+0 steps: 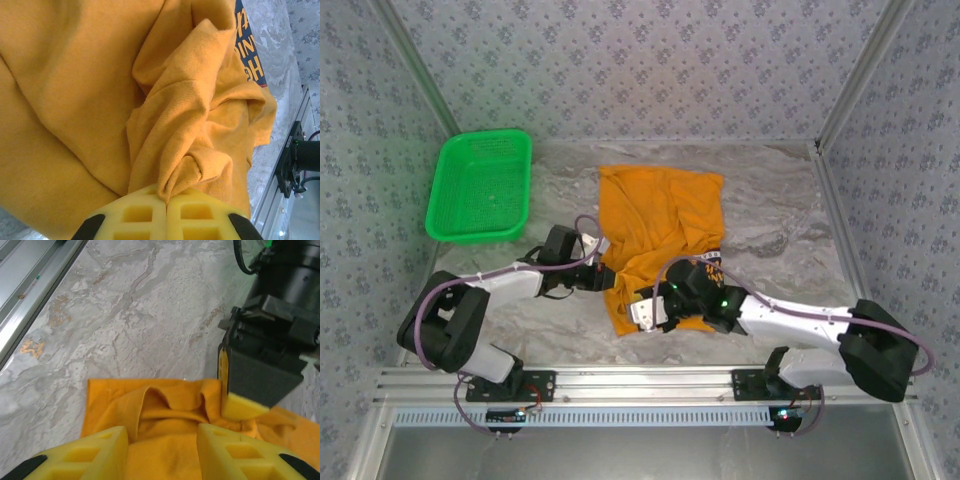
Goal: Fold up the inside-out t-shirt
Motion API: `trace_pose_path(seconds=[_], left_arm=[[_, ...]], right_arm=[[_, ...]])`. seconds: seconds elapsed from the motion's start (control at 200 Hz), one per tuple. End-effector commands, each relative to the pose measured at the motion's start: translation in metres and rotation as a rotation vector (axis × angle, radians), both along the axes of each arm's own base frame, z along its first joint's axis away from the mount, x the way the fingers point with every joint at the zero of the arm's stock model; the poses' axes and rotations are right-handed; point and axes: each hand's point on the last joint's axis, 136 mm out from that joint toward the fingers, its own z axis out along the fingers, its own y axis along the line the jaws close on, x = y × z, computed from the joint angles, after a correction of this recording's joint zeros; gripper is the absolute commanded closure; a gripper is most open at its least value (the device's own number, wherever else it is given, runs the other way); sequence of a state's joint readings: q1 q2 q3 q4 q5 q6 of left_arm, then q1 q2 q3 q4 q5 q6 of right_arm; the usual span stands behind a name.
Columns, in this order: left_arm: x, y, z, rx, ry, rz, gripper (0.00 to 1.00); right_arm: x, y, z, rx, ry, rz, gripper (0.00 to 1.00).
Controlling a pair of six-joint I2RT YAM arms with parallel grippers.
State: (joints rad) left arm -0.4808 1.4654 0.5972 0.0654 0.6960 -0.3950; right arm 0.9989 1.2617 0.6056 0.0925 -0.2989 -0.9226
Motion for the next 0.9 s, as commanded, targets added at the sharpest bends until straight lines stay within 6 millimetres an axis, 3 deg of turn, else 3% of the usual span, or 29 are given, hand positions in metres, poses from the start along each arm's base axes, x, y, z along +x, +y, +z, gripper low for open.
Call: trace_pose_path(seconds=[0.0,0.19,0.25,0.29,0.35,0.55,0.71,0.82,0.895], left_arm=[[-0.001,-0.007,0.015,-0.048,-0.028,-0.026,1.0],[-0.002,-0.005,0.018,-0.048,-0.042,-0.026,1.0],[-0.002,-0.005,0.02,-0.051,-0.048,-0.024,1.0],[-0.001,-0.005,0.02,-0.051,-0.051,-0.021,1.0],[0.0,-0.005,0.021,-0.052,-0.057,-0.017,1.0],[0.006,-0.007,0.024,-0.051,-0.076,-0.008,1.0],[0.01,-0.006,0.018,-0.044,-0.071,0.0,1.0],[0.014,-0.009,0.018,-0.059,-0.066,0.007,1.0],[0.017,-0.011,0.018,-0.062,-0.064,0.009,1.0]], right_arm=[[0.002,-0.001,-0.028,-0.12,0.017,0.025,0.57],[-0.004,0.009,-0.054,-0.209,0.147,0.049,0.6],[-0.006,0.008,-0.064,-0.241,0.171,0.058,0.75],[-0.01,0.007,-0.067,-0.252,0.181,0.077,0.91],[-0.024,0.007,-0.063,-0.255,0.195,0.147,1.0],[-0.077,0.0,-0.025,-0.259,0.233,0.357,1.0],[-0.101,-0.002,-0.06,-0.436,0.148,0.416,1.0],[-0.103,0.012,-0.066,-0.415,0.128,0.411,0.96],[-0.099,0.027,-0.066,-0.399,0.026,0.408,0.96]])
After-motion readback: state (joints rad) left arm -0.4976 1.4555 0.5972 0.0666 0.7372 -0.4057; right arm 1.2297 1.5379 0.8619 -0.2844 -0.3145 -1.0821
